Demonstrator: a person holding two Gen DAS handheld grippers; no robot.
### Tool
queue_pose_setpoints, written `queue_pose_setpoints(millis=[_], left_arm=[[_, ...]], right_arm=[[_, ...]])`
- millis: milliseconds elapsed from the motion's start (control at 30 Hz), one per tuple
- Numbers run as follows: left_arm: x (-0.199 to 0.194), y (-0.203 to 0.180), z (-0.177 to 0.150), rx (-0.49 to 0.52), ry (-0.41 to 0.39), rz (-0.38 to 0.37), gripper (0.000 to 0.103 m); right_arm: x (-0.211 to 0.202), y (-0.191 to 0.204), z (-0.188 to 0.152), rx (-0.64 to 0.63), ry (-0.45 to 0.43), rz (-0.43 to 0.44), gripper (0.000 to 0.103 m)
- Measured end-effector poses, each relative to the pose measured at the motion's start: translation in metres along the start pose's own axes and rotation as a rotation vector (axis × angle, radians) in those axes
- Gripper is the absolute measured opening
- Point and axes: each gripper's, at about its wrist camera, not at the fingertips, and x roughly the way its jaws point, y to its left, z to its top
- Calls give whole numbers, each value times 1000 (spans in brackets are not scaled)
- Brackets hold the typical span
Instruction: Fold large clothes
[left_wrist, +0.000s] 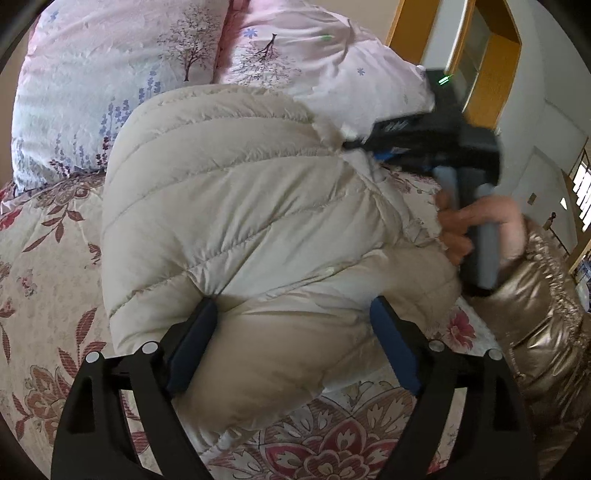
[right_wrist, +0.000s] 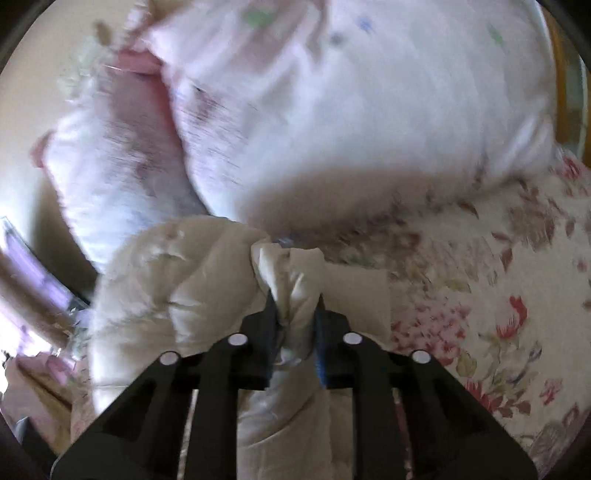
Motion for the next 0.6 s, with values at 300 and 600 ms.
queue_pose_setpoints(millis=[300, 600], left_arm=[[-16, -17, 4, 35, -81, -20, 98], [-75, -3, -15, -75, -217, 119, 102]], right_arm=[[17, -11, -14, -8, 44, -130, 43], [-93, 28, -69, -244, -86, 82, 65]])
